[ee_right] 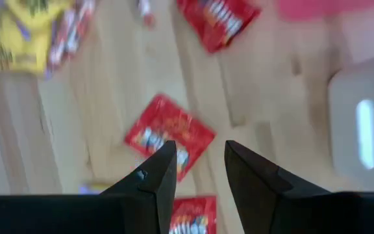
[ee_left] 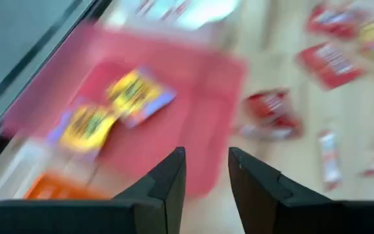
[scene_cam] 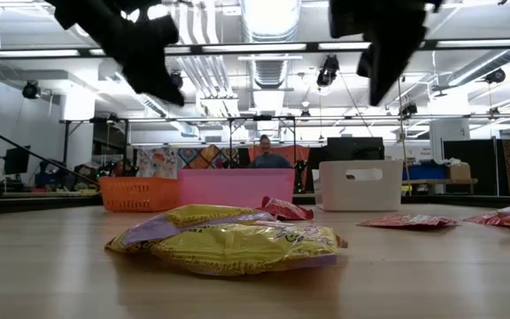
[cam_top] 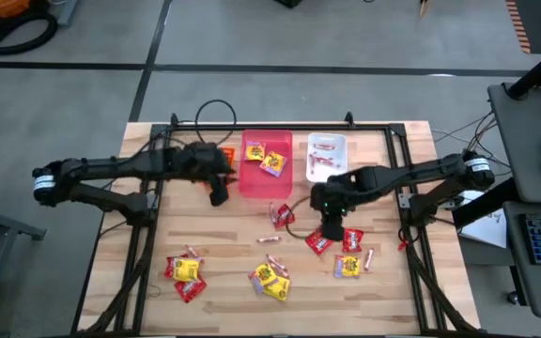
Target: Organize candy in baskets
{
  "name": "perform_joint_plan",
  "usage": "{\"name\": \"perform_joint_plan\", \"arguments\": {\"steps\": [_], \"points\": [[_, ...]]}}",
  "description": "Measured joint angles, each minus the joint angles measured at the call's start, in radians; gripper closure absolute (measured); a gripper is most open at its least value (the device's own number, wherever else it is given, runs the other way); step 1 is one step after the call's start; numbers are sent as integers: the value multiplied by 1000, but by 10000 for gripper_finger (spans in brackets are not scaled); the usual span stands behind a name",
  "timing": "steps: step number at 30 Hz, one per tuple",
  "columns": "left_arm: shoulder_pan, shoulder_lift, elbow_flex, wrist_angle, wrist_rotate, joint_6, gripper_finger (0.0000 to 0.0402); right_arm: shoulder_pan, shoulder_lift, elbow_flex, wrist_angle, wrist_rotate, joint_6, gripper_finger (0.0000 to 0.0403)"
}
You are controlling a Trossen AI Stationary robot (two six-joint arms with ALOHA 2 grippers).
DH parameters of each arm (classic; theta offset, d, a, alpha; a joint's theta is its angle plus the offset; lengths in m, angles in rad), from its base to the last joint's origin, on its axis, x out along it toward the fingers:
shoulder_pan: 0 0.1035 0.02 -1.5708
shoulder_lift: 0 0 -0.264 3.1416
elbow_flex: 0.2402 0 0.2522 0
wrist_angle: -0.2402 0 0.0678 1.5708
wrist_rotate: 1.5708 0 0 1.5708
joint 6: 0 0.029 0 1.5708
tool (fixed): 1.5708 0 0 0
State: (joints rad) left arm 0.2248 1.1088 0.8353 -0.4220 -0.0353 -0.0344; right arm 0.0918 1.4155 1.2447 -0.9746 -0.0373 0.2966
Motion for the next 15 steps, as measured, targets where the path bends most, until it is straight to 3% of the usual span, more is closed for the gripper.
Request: {"name": "perform_joint_plan", "arguments": {"steps": [8, 12, 15], "points": [[-236, 81, -13, 204, -4, 1, 302, 116, 0, -93, 86, 39, 60, 280], [-308, 141, -13, 260, -10, 2, 302, 170, 0, -182, 331, 130, 49, 280], [-346, 169, -13, 272, -70, 1, 302, 193, 0, -260, 577, 208, 18, 280]]}}
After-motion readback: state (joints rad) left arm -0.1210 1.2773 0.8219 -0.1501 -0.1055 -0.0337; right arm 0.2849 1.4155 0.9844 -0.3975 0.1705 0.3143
